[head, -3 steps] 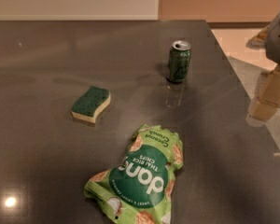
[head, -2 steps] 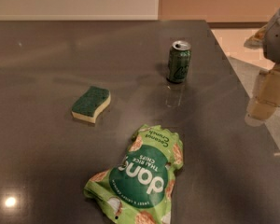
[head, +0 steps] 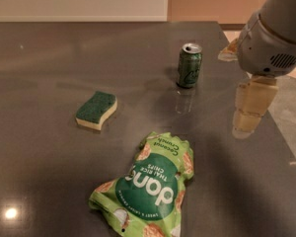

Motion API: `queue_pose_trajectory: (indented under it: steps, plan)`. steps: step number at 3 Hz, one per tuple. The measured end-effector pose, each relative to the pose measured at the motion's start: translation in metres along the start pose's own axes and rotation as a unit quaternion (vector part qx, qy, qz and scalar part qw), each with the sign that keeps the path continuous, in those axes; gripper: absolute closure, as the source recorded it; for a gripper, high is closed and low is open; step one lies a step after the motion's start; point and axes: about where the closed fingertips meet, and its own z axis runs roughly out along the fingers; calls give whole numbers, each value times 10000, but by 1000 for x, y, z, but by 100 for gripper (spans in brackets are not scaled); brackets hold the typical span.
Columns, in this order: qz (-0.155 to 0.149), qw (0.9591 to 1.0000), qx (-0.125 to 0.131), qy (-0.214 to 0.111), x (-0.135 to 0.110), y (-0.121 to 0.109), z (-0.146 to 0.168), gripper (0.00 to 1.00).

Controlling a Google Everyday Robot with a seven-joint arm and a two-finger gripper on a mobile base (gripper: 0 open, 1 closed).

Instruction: Move green rice chip bag near green can

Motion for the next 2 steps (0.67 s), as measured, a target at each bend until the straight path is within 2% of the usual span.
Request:
queue_pose_trajectory:
  steps: [1, 2]
  plan:
    - [-662, 9971, -327, -161, -26, 13, 22, 0]
    - [-1483, 9861, -647, -375, -52, 36, 41, 0]
